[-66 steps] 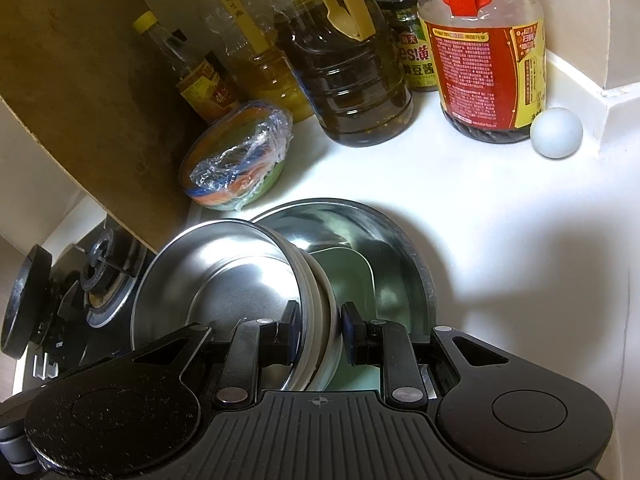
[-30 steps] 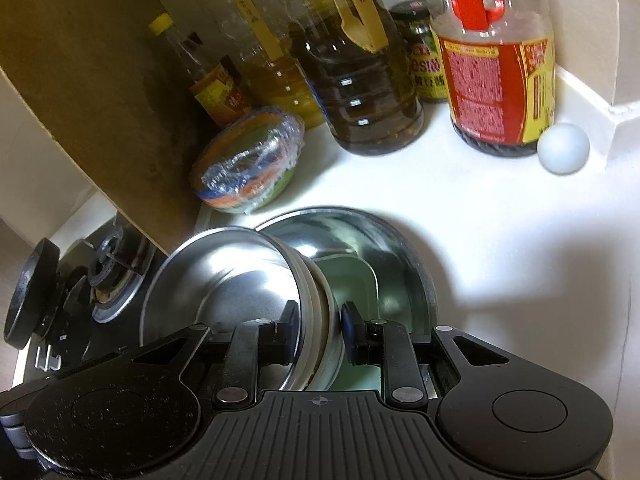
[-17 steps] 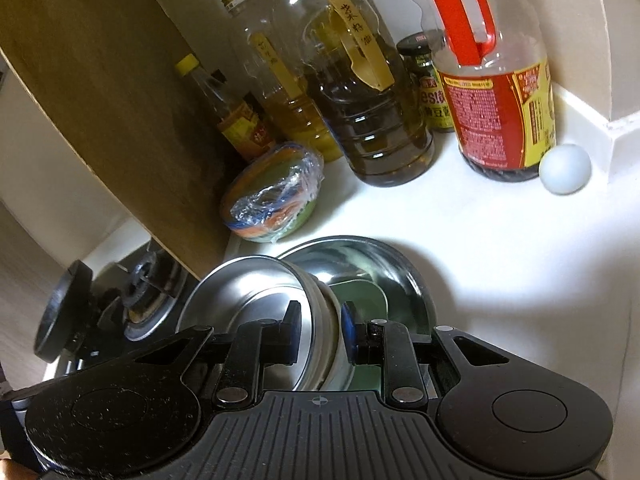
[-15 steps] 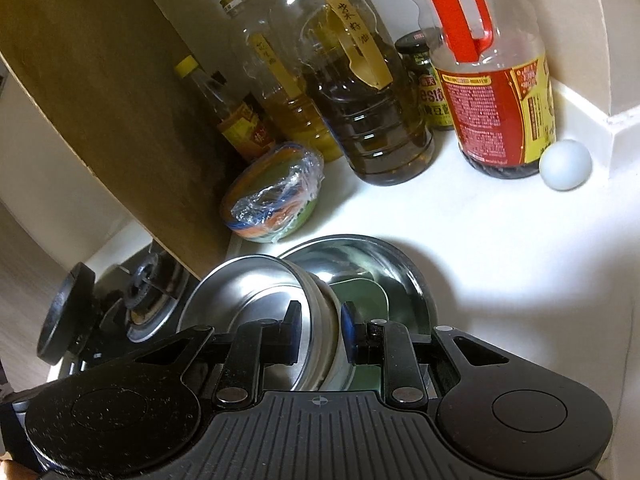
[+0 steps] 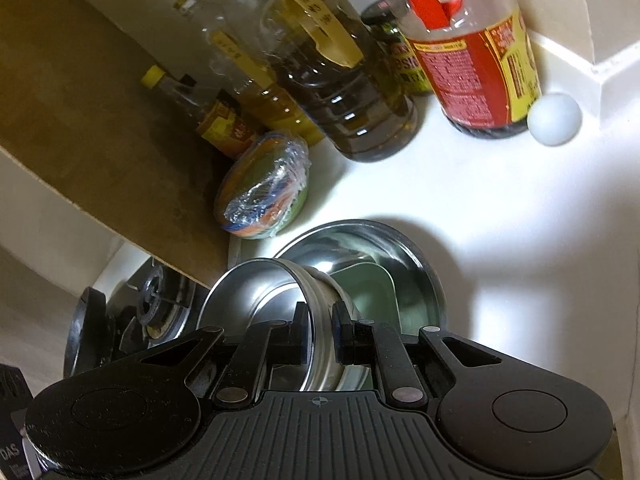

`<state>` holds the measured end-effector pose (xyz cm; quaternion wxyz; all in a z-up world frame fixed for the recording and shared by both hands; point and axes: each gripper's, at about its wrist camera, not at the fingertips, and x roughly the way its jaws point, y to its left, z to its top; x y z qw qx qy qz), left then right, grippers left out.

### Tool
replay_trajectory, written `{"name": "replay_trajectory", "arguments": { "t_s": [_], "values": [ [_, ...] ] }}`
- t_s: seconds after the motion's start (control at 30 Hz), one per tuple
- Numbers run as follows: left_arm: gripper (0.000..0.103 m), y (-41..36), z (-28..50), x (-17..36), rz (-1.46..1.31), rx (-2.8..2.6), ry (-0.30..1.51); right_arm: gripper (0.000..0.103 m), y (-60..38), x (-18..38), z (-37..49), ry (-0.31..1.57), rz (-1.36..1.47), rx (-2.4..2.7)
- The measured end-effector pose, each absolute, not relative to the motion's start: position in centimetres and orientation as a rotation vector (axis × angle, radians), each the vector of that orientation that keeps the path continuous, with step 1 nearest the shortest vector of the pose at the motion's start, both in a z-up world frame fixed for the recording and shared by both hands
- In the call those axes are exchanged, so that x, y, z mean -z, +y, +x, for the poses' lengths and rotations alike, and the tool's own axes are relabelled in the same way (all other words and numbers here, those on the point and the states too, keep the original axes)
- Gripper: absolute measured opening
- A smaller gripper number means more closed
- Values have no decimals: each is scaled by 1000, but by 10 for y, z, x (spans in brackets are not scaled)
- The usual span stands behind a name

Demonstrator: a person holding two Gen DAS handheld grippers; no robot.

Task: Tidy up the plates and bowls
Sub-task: 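Lower the stack with both grippers onto the green plate in the tray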

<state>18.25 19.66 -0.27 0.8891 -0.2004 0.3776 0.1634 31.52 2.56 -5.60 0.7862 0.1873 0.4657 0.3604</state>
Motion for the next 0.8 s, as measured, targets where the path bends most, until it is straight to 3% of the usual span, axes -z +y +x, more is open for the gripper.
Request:
{"name": "replay_trajectory", "arguments": {
  "t_s": [0.8],
  "values": [
    [13, 196, 186, 3, -345, -296, 796, 13, 29, 54, 314, 1036, 428, -717]
  ]
}}
